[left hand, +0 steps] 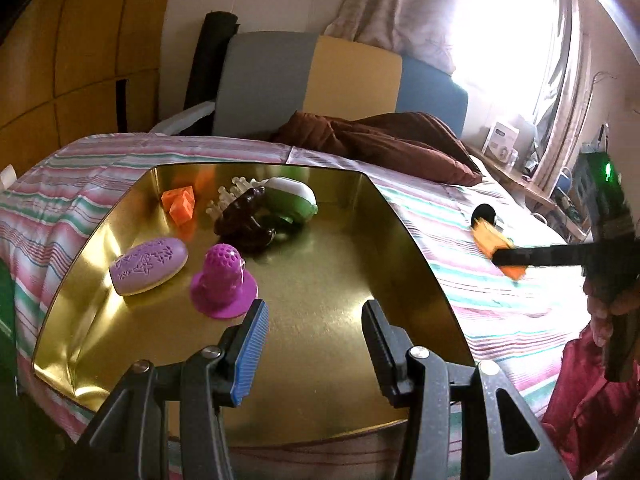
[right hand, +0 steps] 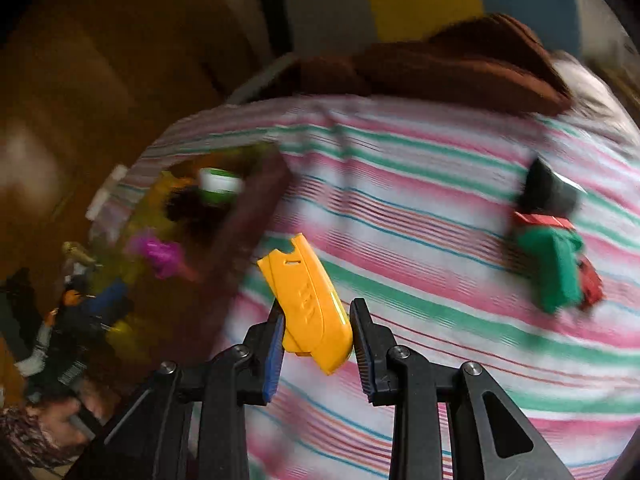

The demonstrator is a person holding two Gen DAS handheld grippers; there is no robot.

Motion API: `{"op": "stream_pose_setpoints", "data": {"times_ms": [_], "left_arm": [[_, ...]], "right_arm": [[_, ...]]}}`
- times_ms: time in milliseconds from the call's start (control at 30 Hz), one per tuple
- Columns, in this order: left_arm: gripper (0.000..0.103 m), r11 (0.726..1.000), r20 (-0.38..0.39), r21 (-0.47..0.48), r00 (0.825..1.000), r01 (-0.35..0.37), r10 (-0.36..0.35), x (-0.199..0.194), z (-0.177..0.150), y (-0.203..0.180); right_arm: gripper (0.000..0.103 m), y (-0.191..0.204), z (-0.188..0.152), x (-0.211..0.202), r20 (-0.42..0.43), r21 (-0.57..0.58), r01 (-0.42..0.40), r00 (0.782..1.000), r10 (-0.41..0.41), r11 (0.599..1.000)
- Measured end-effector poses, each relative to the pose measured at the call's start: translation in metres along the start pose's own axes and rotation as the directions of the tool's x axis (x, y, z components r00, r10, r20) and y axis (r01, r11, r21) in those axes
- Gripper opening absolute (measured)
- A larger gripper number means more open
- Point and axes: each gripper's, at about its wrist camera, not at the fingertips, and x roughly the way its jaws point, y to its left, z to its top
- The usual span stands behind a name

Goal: Organize rigid objects
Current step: 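Carry the yellow plastic piece into the tray and release with the right tool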

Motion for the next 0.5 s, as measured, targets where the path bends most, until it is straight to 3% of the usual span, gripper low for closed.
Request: {"op": "stream_pose_setpoints", "data": {"times_ms": [133, 233, 367, 500], "left_arm": [[0.049, 1.000, 0.014, -0.018, 1.000, -0.005, 0.005, -0.006, 0.002, 0.006], [0.049, 0.999, 0.027, -0.049, 0.999, -0.020, 0.021, -0.011, 0.005, 0.015], [0.049, 0.996, 0.017, -0.085, 0.999, -0.039, 0.041, -0.013, 0.004, 0.026], [0.049, 0.995, 0.010, -0.091, 0.999, -0.049, 0.051, -0.015, 0.003, 0.031]], "right_arm": [[0.032, 0.053, 0.012, 0.006, 0.011, -0.080, -0.071, 0.997, 0.073, 0.994], [0.032, 0.087, 0.019, 0.018, 0.001, -0.134, -0.081, 0.997, 0.082, 0.988], [0.032, 0.119, 0.031, 0.043, -0.026, -0.153, -0.049, 0.999, 0.045, 0.987], [0.032, 0.145, 0.036, 0.080, -0.086, -0.193, 0.043, 0.994, -0.061, 0.980]]}}
